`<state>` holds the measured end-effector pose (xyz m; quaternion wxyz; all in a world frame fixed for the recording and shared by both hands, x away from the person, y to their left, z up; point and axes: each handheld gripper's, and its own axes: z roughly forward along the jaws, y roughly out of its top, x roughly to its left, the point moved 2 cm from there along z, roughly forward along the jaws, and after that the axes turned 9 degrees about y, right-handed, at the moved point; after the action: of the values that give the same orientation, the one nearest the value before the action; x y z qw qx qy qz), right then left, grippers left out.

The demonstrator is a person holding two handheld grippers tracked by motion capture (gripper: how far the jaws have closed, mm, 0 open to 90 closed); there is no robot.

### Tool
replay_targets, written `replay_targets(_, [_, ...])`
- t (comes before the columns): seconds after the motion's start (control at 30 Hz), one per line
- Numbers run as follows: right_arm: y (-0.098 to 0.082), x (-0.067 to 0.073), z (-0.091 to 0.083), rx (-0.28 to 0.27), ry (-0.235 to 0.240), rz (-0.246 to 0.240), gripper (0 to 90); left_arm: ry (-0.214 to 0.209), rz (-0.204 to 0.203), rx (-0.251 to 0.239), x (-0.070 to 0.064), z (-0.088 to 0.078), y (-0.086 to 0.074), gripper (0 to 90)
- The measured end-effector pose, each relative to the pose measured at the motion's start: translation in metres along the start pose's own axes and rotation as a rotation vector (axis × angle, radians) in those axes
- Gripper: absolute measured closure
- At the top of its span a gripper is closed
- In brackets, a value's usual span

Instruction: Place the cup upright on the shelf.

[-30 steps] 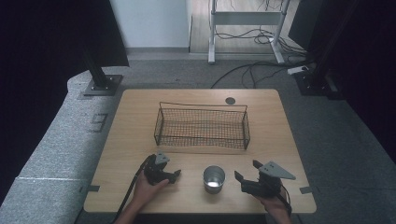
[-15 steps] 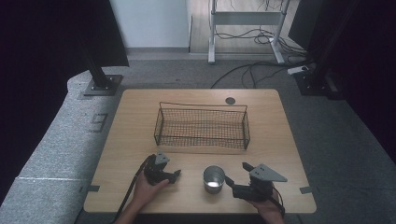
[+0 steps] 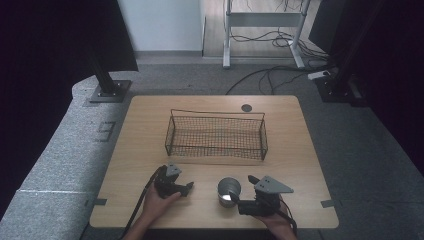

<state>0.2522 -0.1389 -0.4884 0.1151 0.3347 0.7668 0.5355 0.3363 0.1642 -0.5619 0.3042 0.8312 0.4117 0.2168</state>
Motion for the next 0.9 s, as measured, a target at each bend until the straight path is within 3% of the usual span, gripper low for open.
replay_targets(0.47, [-0.007,0.008,0.026,0.052,0.020,-0.017,0.0,0.000,0.000,0.000,0.000,0.000,0.000,14.2])
replay_targets(0.9, [-0.017,0.006,0.050,0.106,0.026,-0.035,0.4,-0.001,0.000,0.000,0.000,0.000,0.000,14.2])
